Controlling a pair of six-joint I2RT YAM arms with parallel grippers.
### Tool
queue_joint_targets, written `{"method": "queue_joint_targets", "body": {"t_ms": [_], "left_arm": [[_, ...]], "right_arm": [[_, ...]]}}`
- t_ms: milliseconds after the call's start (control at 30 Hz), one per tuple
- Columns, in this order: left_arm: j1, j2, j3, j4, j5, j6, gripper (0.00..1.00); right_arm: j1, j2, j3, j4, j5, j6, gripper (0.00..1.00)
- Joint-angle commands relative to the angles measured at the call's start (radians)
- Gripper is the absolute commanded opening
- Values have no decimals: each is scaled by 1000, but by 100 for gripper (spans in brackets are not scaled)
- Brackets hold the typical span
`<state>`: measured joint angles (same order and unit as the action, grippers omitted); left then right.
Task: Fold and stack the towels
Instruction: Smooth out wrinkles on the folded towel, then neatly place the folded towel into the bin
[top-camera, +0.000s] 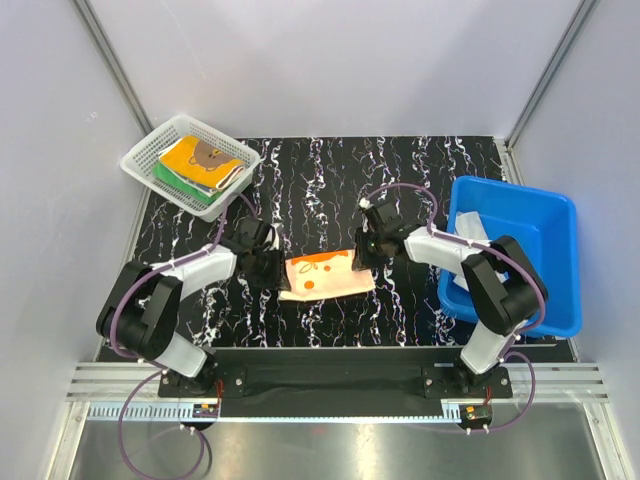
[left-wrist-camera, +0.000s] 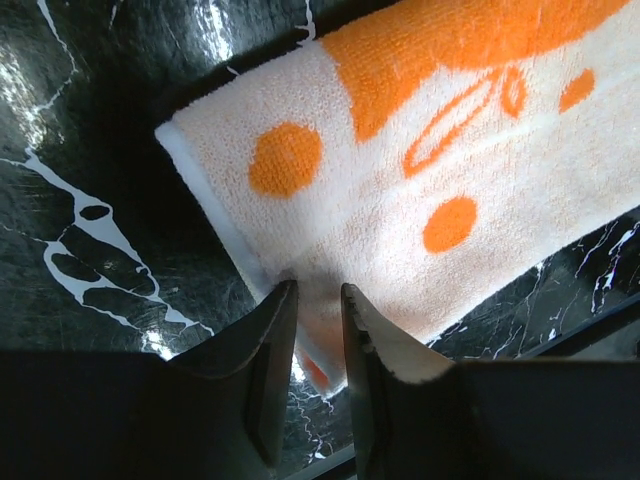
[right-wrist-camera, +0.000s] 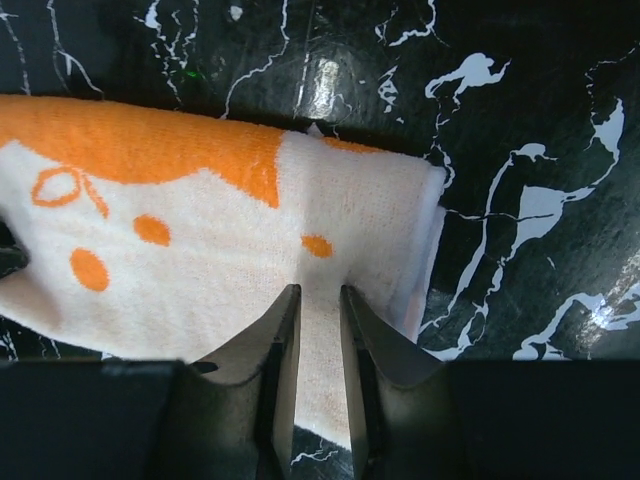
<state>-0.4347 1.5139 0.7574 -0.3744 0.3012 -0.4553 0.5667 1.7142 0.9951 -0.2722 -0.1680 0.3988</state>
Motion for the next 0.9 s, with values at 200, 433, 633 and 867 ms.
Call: {"method": "queue_joint_targets", "body": {"t_ms": [200,433,633,867], "left_arm": [[-1,-118,109,-109,-137,15,41],[28,-124,73,-75,-175,7,50],[79,-32,20,40,-28,-11,52],[79,43,-26,121,19,-37,52]], "right_arm": [[4,-13,13,59,13,21,28],[25,-94,-10,94,-62,95,28],[88,-76,43,137,-125,144,28],[136,-51,53,157,-108,163,27]]}}
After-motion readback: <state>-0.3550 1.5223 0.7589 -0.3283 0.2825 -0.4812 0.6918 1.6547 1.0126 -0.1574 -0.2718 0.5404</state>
